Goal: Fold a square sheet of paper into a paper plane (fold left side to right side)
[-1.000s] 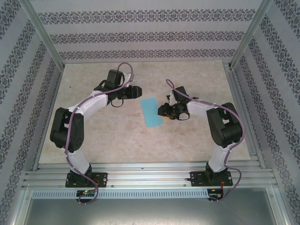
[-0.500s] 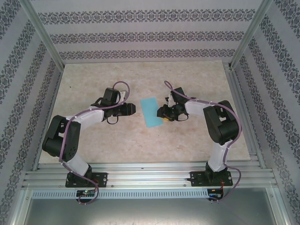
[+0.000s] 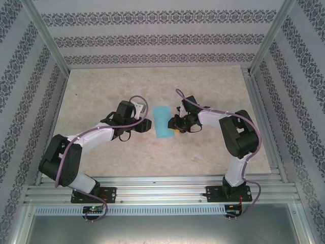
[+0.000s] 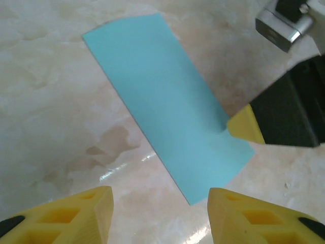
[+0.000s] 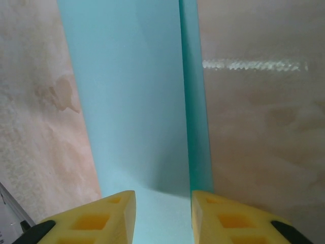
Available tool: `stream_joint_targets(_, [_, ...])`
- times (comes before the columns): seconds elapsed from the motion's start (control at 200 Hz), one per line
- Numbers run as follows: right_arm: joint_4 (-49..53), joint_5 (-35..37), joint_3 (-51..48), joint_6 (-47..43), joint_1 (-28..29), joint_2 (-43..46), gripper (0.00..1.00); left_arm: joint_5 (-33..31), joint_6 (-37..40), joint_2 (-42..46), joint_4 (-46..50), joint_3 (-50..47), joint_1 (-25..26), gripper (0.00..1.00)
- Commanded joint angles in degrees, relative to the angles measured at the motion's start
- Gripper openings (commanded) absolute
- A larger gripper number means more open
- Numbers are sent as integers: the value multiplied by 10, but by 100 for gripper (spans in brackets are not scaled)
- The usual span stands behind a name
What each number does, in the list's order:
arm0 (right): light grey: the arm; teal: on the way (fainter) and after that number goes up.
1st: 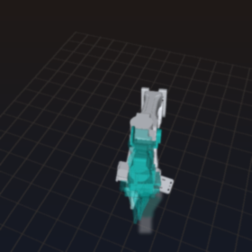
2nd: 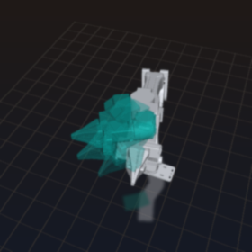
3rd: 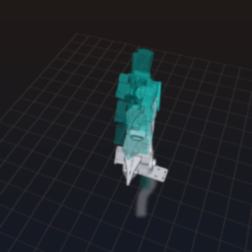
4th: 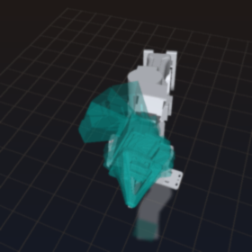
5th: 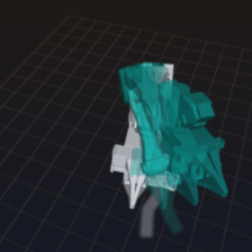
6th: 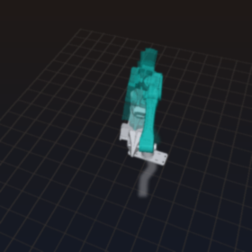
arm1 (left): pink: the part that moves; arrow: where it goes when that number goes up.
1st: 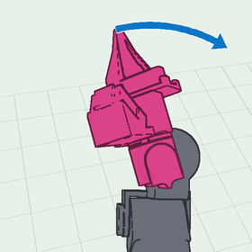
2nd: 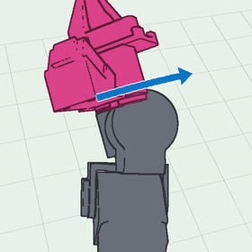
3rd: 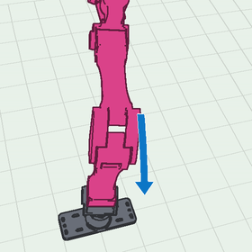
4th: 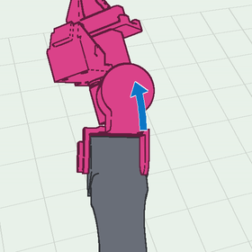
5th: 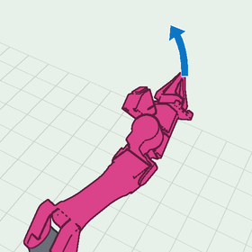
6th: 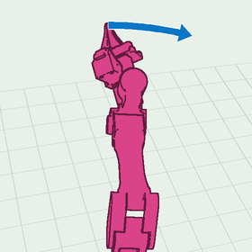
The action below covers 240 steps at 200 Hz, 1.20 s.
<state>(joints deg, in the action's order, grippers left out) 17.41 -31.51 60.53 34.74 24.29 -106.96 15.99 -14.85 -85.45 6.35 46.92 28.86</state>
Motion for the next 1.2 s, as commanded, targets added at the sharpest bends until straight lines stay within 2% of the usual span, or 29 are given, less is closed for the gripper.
stream_joint_targets(0.0, [-33,-7,-11,33,3,32,33,-23,60,23,-12,-25,26,53])
stream_joint_targets(0.19, [-38,-5,-10,46,2,38,33,-23,88,4,-16,-17,67,54])
stream_joint_targets(0.545, [-53,-15,-8,90,2,39,28,-47,103,-100,-36,50,146,58])
stream_joint_targets(0.789, [-66,-24,-6,122,3,41,25,-71,98,-151,-59,78,169,59])
stream_joint_targets(1.034, [-67,-27,-4,129,3,42,24,-129,96,-186,-57,109,186,59])
stream_joint_targets(1.194, [-66,-28,-3,133,5,42,24,-159,84,-201,-56,124,189,54])
